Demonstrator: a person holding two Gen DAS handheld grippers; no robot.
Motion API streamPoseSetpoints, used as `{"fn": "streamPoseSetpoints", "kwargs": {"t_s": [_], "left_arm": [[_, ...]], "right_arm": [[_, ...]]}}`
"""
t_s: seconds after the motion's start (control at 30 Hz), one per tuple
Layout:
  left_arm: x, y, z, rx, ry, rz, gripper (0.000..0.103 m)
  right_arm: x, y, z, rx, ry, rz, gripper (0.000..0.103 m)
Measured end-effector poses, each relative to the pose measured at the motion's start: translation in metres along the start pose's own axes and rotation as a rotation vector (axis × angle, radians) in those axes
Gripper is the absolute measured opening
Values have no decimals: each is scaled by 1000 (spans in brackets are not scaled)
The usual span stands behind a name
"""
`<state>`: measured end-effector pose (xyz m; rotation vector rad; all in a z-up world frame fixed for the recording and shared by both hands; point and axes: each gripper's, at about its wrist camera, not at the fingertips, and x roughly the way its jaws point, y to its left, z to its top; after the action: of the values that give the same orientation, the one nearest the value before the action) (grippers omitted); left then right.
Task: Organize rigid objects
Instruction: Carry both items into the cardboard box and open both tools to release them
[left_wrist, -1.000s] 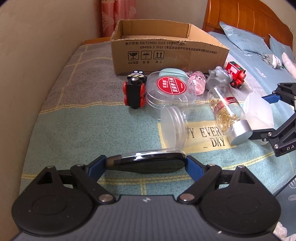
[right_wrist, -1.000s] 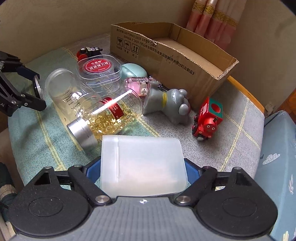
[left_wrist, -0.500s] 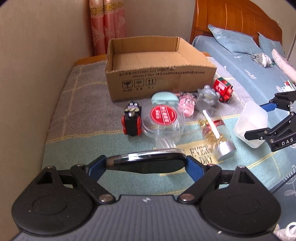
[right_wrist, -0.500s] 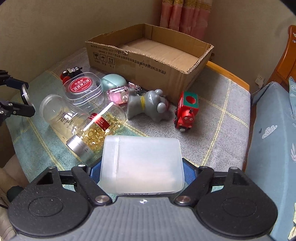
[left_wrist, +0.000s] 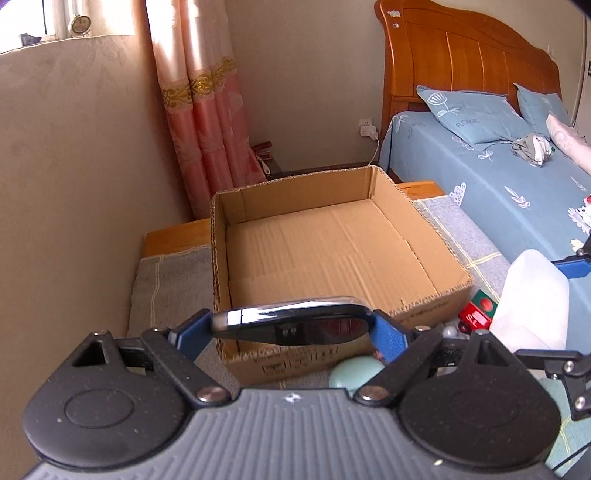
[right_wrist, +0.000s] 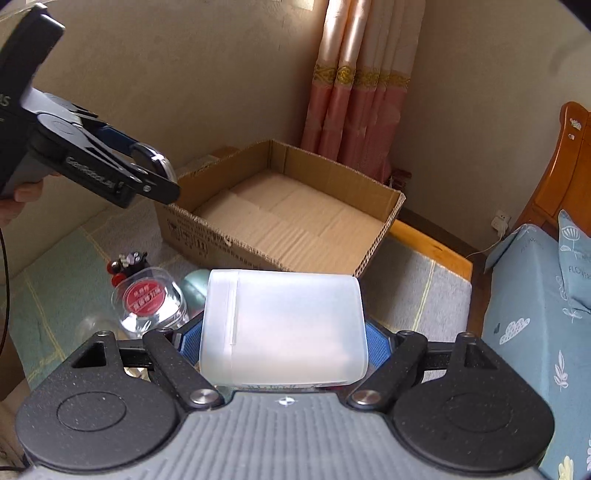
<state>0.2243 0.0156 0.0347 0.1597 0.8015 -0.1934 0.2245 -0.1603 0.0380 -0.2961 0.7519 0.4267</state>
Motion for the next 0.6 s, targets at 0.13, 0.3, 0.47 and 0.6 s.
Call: {"fn": "streamPoseSetpoints", "kwargs": {"t_s": [0.13,0.3,0.47,0.6], "left_arm": [[43,4,19,1,80,14,90],[77,12,20,-27,135,20,90],[79,21,24,-90,81,15,91],[64,22,25,-85,39,36,92]], "right_arm": [[9,-7,17,31,-12,3,86],[20,-9,28,36,-9,-5,86],[29,-10,35,55,-3,-10,86],[37,-11,40,69,3,-17,86]]}}
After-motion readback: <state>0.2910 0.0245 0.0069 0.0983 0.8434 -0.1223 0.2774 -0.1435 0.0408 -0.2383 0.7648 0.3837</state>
